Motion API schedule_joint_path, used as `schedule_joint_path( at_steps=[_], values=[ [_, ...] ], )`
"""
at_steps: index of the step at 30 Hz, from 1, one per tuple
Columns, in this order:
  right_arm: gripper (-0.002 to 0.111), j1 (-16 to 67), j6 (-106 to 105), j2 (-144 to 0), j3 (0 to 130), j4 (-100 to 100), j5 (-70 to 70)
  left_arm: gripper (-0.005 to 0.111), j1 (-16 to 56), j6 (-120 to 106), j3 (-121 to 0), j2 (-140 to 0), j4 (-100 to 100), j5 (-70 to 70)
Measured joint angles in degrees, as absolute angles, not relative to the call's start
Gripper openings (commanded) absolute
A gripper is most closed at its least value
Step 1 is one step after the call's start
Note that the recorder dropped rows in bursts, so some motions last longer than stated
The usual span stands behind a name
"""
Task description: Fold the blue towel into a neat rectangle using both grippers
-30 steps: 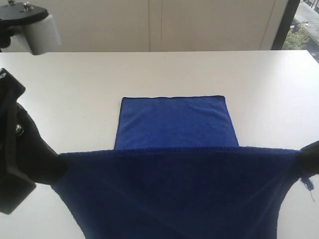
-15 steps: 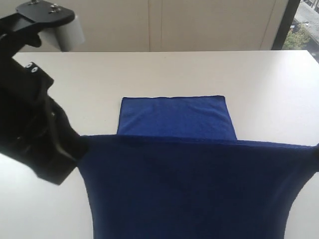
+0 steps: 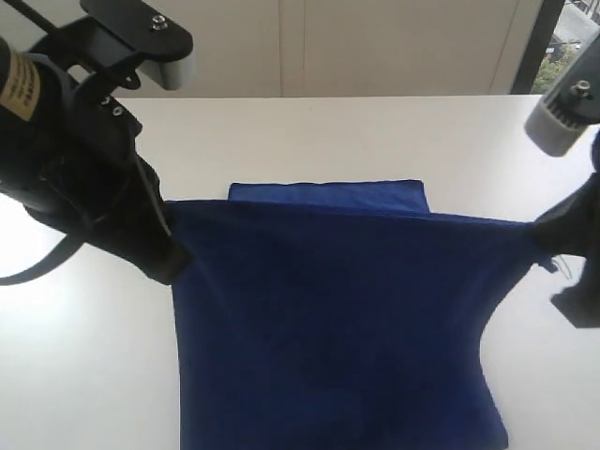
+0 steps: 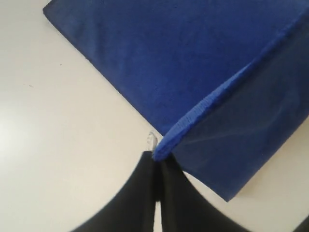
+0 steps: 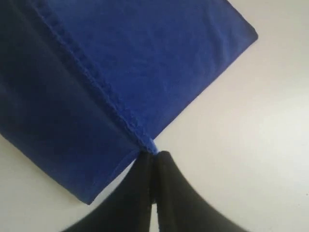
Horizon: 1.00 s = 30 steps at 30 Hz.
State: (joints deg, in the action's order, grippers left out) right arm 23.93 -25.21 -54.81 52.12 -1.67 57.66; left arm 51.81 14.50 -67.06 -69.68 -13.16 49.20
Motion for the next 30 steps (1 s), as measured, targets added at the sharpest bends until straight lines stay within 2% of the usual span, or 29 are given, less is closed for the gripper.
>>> schedule_joint_path(
  at_steps=[12, 30],
  values=[
    [0.0, 23.93, -20.1, -63.28, 52.12, 4.83, 48.98, 0.0, 51.81, 16.67, -67.06, -75.7, -18.16, 43.18],
    [0.0, 23.93, -16.88, -63.62, 57.13, 10.85, 46.6, 0.0, 50.68, 22.23, -69.08, -75.68, -25.92, 39.67]
  ],
)
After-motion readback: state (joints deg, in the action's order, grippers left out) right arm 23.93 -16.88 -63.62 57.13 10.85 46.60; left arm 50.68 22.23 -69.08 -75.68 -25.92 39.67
